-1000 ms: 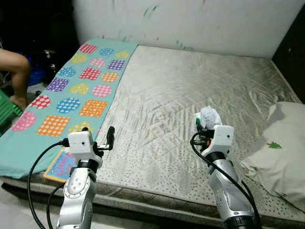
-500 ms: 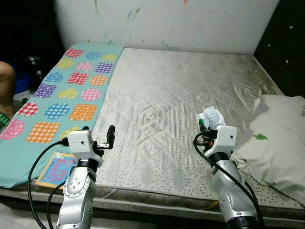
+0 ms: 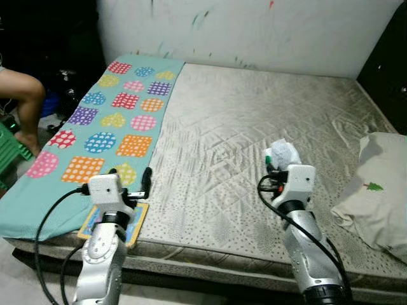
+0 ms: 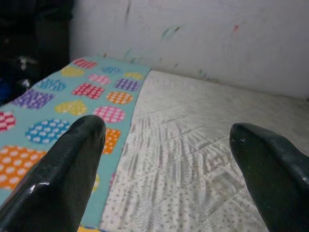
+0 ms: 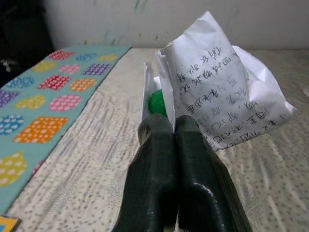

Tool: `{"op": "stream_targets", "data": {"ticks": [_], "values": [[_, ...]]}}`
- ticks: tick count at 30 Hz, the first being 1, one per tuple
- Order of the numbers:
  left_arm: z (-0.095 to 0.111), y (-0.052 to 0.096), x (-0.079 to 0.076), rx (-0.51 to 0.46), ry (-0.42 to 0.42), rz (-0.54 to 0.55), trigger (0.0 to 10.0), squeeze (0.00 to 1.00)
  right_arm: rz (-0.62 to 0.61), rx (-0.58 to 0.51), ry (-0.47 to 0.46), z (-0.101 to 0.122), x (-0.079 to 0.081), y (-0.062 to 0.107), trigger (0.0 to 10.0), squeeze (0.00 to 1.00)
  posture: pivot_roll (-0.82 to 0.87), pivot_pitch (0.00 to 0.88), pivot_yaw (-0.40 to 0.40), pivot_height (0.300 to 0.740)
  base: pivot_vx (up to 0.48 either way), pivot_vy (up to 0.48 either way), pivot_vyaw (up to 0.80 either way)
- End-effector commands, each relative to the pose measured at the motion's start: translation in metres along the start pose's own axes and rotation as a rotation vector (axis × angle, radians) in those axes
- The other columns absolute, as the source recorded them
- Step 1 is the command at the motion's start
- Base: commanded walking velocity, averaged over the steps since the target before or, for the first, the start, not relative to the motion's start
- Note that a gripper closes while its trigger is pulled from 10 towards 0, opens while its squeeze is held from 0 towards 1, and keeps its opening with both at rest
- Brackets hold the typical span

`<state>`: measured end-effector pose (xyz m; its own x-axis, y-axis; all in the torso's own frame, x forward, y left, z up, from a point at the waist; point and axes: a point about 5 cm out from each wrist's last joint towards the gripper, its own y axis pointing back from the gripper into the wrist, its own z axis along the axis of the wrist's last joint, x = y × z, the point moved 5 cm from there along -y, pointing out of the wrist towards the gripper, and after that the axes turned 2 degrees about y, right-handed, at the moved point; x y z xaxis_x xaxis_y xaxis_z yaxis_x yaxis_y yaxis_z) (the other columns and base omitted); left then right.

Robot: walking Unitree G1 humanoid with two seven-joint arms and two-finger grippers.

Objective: Clean up the room

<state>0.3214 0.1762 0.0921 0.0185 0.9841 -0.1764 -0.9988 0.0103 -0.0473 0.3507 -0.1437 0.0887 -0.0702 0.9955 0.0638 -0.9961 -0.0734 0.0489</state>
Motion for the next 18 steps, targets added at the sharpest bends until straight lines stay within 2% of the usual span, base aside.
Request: {"op": "stream_targets", "data": {"ticks": [1,12,18], "values": [[0.0038,-0.0009,-0.0083,-0.013,0.007,-0.024,10.0,0.0,-0.021,0.007,0.013,-0.001,-0.0095,0.0006,10.0,0.0,-0.01,0.0,-0.004,0.74,0.0,0.394,0.0],[0.0041,-0.0001,-0.0093,-0.017,0.01,-0.03,10.0,0.0,-0.011,0.022,0.03,-0.0054,-0.0083,0.0009,10.0,0.0,-0.01,0.0,-0.003,0.74,0.0,0.394,0.0],[0.007,0.001,-0.0139,-0.028,0.008,-0.066,10.0,0.0,0.0,0.029,0.044,-0.0069,-0.0071,0.0001,10.0,0.0,-0.01,0.0,-0.008,0.74,0.0,0.0,0.0]]}}
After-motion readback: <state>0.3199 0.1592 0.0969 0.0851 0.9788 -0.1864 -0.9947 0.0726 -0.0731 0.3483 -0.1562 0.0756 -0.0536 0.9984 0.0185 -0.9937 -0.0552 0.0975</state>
